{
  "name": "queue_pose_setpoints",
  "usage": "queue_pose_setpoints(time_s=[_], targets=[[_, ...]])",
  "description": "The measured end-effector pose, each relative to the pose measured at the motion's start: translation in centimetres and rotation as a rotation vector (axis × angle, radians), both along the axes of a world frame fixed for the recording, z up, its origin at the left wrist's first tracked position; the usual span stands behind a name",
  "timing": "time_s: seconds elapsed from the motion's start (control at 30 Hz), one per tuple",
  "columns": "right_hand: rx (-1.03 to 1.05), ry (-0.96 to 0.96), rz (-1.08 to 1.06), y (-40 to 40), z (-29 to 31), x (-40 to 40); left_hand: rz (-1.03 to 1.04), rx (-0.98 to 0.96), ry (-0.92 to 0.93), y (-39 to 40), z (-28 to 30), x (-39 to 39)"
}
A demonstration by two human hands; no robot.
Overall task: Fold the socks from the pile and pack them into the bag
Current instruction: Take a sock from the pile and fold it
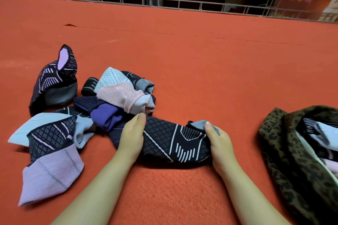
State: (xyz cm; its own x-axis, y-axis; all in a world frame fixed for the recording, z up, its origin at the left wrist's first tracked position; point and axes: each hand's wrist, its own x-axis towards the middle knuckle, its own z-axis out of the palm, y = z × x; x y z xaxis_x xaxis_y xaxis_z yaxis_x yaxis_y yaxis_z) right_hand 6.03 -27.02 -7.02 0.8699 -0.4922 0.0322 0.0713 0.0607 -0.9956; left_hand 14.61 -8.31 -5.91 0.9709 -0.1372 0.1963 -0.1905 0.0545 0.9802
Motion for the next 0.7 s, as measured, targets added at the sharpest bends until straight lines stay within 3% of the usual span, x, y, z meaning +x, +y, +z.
queue_pose_setpoints(time_s=[0.1,0.3,0.4,0.47,0.53,0.7], targets=[[-0.020,0.016,-0.026,0.1,-0.3,0.0,0.102,0.210,-0.202,0.4,-0.8,0.7],[0.022,-0.010,-0.189,-0.3,-0.6,0.3,0.182,0.246,-0.300,0.1,-1.2,1.1],[0.010,-0.054,-0.172,-0.3,-0.5,0.2,0.138,0.004,-0.159,0.1,-0.6,1.0],[0.124,-0.113,-0.069,-0.6,-0.2,-0.1,0.036,-0.349,0.026,0.6,0.0,1.1],[0.265,-0.131,0.105,-0.5,0.3,-0.5,-0.136,-0.498,0.129,0.9,0.4,1.0],[0.269,-0.081,0.404,0.5,0.8,-0.9,-0.415,-0.013,-0.128,-0.2,-0.4,-0.3]])
